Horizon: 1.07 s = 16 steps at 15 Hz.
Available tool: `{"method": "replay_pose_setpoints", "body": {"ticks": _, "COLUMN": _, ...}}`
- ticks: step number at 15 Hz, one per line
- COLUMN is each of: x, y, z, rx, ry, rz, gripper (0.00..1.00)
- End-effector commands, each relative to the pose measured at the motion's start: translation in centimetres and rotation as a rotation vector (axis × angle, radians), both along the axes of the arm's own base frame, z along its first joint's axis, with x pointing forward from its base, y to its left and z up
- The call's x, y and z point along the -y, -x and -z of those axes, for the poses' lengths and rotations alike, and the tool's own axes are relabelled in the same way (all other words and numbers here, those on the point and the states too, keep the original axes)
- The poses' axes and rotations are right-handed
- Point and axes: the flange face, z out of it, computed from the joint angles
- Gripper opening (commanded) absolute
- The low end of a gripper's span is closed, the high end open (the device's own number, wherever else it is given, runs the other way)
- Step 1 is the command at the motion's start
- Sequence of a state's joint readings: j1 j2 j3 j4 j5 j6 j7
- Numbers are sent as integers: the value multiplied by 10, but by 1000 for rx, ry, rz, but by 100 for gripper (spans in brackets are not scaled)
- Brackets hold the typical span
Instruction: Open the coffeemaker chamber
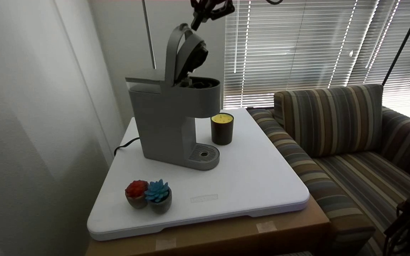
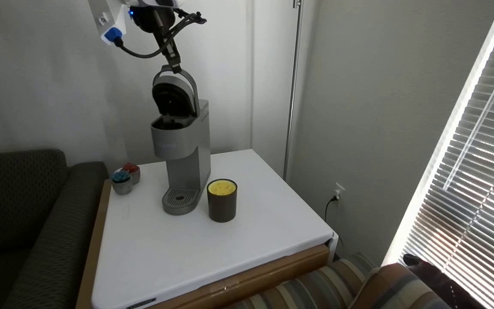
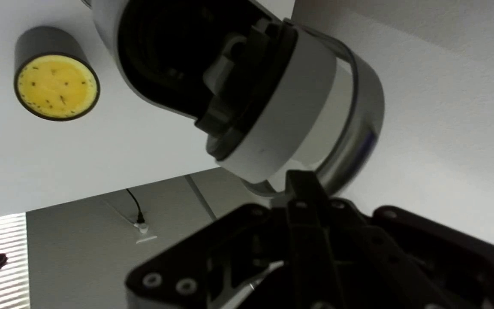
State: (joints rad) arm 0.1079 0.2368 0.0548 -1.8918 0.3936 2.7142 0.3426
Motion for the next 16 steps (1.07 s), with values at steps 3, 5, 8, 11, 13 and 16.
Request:
{"method": "replay_pose_setpoints", "body": {"ticks": 3, "x": 26, "y": 30, "z": 9, "rx": -138, "ry": 12, "rz": 7, "gripper": 0}}
{"method": "replay_pose_setpoints", "body": {"ticks": 5, "x": 31, "y": 38, "z": 12, "rx": -198, "ry": 19, "rz": -3, "gripper": 0}}
{"method": "replay_pose_setpoints", "body": {"ticks": 8, "x": 32, "y": 46, "z": 16, "rx": -272, "ry": 34, "rz": -35, "gripper": 0}}
{"method": "replay_pose_setpoints", "body": {"ticks": 11, "x": 31, "y": 49, "z": 18, "rx": -305, "ry": 41, "rz": -52, "gripper": 19}}
{"method": "replay_pose_setpoints", "body": {"ticks": 13, "x": 31, "y": 50, "z": 19, "rx": -315, "ry": 33, "rz": -55, "gripper": 39}}
{"method": "replay_pose_setpoints", "body": {"ticks": 16, "x": 31, "y": 52, "z": 22, "rx": -332, "ry": 21, "rz": -54, "gripper": 62}}
